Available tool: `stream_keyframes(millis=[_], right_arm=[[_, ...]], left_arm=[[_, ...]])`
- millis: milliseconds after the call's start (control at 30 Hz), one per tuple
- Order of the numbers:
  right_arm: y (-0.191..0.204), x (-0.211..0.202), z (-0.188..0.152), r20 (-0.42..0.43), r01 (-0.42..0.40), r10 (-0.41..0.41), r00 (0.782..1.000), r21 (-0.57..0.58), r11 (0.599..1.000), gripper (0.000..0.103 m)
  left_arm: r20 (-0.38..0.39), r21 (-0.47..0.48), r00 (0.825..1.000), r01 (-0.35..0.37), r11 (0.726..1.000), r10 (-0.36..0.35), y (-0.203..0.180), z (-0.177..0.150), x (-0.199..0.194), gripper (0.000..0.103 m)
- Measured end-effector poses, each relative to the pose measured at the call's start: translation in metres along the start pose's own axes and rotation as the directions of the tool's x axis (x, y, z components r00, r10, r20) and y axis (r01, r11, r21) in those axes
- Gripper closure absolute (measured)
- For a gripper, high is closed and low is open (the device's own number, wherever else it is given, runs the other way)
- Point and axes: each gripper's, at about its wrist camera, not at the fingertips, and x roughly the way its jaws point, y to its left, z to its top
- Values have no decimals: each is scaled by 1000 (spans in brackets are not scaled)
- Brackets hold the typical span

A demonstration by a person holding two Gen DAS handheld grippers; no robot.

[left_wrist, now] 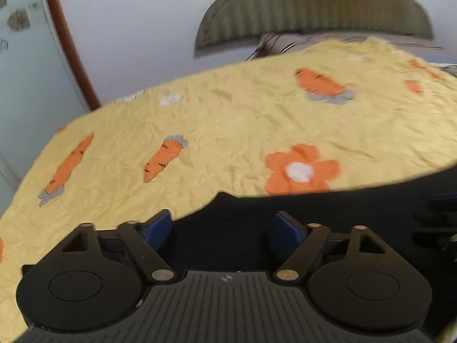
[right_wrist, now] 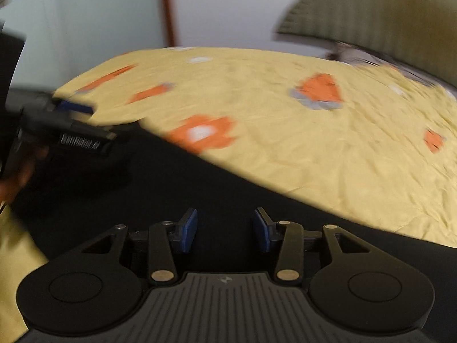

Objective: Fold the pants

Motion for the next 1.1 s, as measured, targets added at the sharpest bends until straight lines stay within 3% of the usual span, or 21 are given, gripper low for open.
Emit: stream_keyframes(millis=[67,133,200,233,333,400,467,500,600,667,767,833,867,1100], right_arm=[[12,-3,-13,-35,-51,50,998,-40,998,59],[18,5,-24,-62,-30,27,998,-60,998,57],[17,10,-30,-14,12,-13,1000,-53,999,40],[14,9,-30,-12,42,-42,999,-19,999,38],[1,-25,-39,79,102,-108,991,74,992,38],[-22,-56,-58,135,149,-180,974,211,966,38],[-57,-92,-88,171,196,-286,943,408,892,37],[-76,-108,-106,174,203,-332,927,510,836,37],[-137,-153,-164,163,157,-443,882,784,601,35],[-168,-171,-195,173,71,-445,879,875,480,35],[-199,-173,-224,233,-86,-392,890,930,357,35],[-212,-166,-231,271,-155,-371,888,937,314,36],[-215,-163,-232,270,-159,-370,889,940,302,37],[-222,-148,-215,283,-133,-401,871,923,362,36]], left_arm=[[23,39,1000,-6,999,5,-6,-19,-21,11],[38,84,999,-24,996,20,-12,-42,-28,9],[-15,119,999,-41,992,44,-20,-59,-15,13],[-62,124,997,-46,991,54,-22,-64,-6,16],[-42,74,999,18,997,-15,-16,-60,-22,17],[-18,43,997,77,996,-76,-18,-52,-35,15],[-13,44,991,135,990,-134,-30,-43,-44,15],[-12,50,986,169,984,-168,-37,-40,-46,15],[-24,66,968,251,966,-250,-65,-33,-46,15],[-32,79,962,274,958,-272,-86,-28,-45,15],[-26,86,940,340,937,-339,-111,-23,-49,15],[-27,90,926,376,922,-375,-125,-22,-52,14],[-27,88,922,388,917,-387,-131,-20,-52,14],[-44,55,904,427,903,-425,-153,-3,-40,12]])
